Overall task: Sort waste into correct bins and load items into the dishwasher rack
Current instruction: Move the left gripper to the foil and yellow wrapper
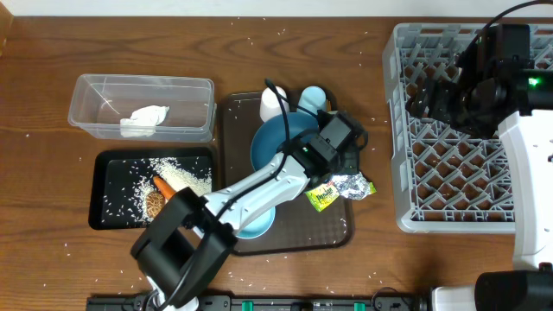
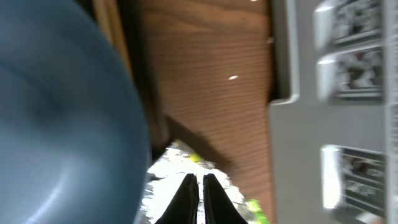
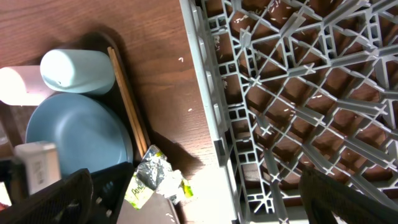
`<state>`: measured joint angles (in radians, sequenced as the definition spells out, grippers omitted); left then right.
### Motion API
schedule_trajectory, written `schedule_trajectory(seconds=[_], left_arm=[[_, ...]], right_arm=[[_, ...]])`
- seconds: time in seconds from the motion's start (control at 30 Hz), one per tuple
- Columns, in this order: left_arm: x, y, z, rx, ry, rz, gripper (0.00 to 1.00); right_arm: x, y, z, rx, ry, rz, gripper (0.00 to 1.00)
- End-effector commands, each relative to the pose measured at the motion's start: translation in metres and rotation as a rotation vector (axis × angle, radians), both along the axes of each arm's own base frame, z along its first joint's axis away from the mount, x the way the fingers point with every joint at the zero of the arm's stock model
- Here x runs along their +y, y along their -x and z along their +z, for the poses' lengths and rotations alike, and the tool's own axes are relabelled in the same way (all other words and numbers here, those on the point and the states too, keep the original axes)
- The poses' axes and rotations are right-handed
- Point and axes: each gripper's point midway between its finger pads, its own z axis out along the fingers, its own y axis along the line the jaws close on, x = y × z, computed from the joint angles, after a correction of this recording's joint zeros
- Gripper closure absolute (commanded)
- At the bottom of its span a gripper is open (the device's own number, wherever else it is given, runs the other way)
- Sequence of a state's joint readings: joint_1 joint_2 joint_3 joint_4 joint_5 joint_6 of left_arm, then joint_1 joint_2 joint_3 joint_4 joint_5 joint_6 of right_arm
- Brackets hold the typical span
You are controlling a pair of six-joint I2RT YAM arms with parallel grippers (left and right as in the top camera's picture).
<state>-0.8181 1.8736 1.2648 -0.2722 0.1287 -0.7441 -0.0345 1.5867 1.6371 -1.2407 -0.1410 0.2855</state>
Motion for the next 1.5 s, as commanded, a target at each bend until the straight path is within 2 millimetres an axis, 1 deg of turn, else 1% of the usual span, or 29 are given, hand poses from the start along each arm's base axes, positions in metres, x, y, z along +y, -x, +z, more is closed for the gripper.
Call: schedule_trajectory(seconds=[0.0, 0.07, 0.17, 0.33, 0.47, 0.57, 0.63, 0.73, 0.77, 0.8, 0.83, 0.87, 0.9, 0.93, 1.0, 1.07, 1.13, 1.23, 1.33, 1.47], left_arm=[[0.014, -0.004, -0.027, 0.001, -0.100, 0.016, 0.94], [0.019, -0.004, -0.032, 0.002, -0.128, 0.026, 0.94], [0.033, -0.008, -0.035, -0.021, -0.193, 0.061, 0.94], [0.066, -0.013, -0.040, -0.060, -0.348, 0.129, 0.94], [0.074, -0.014, -0.039, -0.052, -0.365, 0.143, 0.94], [0.073, -0.016, -0.025, -0.070, -0.341, 0.149, 0.94], [0.071, -0.016, -0.010, -0.086, -0.309, 0.147, 0.94], [0.064, -0.009, 0.013, -0.086, -0.243, 0.112, 0.93], [0.063, -0.005, 0.019, -0.076, -0.224, 0.100, 0.89], [0.061, 0.000, 0.023, -0.061, -0.205, 0.086, 0.83], [0.058, 0.006, 0.024, -0.035, -0.185, 0.065, 0.73], [0.055, 0.012, 0.024, -0.011, -0.170, 0.042, 0.58], [0.052, 0.018, 0.022, 0.012, -0.162, 0.003, 0.45], [0.050, 0.023, 0.019, 0.032, -0.161, -0.030, 0.37], [0.046, 0.035, 0.010, 0.077, -0.166, -0.088, 0.29], [0.045, 0.043, 0.002, 0.114, -0.175, -0.103, 0.27], [0.040, 0.050, -0.008, 0.151, -0.177, -0.113, 0.27], [0.036, 0.056, -0.021, 0.202, -0.183, -0.067, 0.27], [0.034, 0.061, -0.034, 0.237, -0.197, -0.035, 0.27], [0.035, 0.062, -0.050, 0.271, -0.217, 0.016, 0.30]], right_arm=[[-0.002, -0.001, 0.004, -0.010, -0.002, -0.019, 0.01], [-0.002, -0.001, 0.004, -0.010, -0.002, -0.019, 0.01], [-0.002, -0.001, 0.004, -0.010, -0.002, -0.019, 0.01], [-0.002, -0.001, 0.004, -0.010, -0.002, -0.019, 0.01], [-0.002, -0.001, 0.004, -0.010, -0.002, -0.019, 0.01], [-0.002, -0.001, 0.004, -0.010, -0.002, -0.019, 0.01], [-0.002, -0.001, 0.004, -0.010, -0.002, -0.019, 0.01], [-0.002, -0.001, 0.004, -0.010, -0.002, -0.019, 0.01], [-0.002, -0.001, 0.004, -0.010, -0.002, -0.019, 0.01], [-0.002, -0.001, 0.004, -0.010, -0.002, -0.019, 0.01], [-0.002, -0.001, 0.004, -0.010, -0.002, -0.019, 0.01], [-0.002, -0.001, 0.004, -0.010, -0.002, -0.019, 0.01], [-0.002, -0.001, 0.004, -0.010, -0.002, -0.019, 0.01], [-0.002, -0.001, 0.004, -0.010, -0.002, -0.019, 0.01], [-0.002, -0.001, 0.004, -0.010, -0.002, -0.018, 0.01], [-0.002, -0.001, 0.004, -0.010, -0.002, -0.019, 0.01], [-0.002, -0.001, 0.004, -0.010, -0.002, -0.019, 0.01], [-0.002, -0.001, 0.004, -0.010, -0.002, -0.019, 0.01], [-0.002, -0.001, 0.004, -0.010, -0.002, -0.019, 0.01], [-0.002, -0.001, 0.004, -0.010, -0.002, -0.019, 0.01]])
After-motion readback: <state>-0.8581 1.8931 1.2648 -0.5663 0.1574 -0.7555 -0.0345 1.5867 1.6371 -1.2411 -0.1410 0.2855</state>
